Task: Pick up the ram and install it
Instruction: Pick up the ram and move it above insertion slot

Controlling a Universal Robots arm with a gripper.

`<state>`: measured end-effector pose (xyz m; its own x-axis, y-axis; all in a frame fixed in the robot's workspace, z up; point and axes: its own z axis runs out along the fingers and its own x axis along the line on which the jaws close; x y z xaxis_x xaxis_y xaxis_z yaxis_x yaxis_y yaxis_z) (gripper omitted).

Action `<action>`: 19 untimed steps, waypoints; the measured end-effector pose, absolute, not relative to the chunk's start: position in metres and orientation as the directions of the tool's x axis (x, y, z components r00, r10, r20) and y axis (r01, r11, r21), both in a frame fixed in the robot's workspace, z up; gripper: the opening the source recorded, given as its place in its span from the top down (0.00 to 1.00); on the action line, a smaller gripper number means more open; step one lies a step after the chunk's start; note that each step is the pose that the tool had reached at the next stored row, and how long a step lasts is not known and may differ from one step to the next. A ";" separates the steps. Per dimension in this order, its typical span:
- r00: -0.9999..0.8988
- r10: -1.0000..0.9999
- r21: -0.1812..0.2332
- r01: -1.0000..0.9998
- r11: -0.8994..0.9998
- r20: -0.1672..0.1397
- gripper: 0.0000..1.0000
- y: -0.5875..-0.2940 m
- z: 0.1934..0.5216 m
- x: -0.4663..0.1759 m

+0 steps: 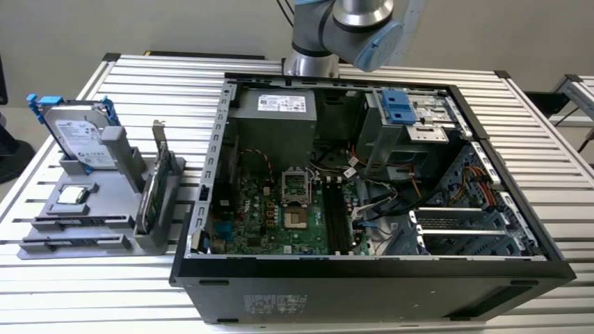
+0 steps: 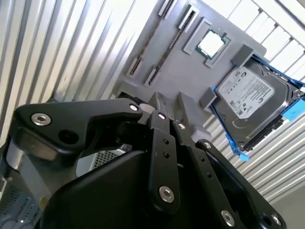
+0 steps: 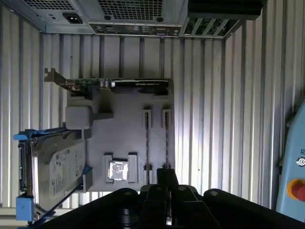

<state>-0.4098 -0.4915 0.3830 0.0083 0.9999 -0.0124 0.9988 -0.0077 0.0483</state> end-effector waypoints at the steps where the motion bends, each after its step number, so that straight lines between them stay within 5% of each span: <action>1: 0.019 1.000 0.048 0.999 -0.018 -0.012 1.00 -0.492 0.383 -0.410; 19: 0.199 0.980 0.048 0.979 -0.199 -0.012 1.00 -0.492 0.383 -0.411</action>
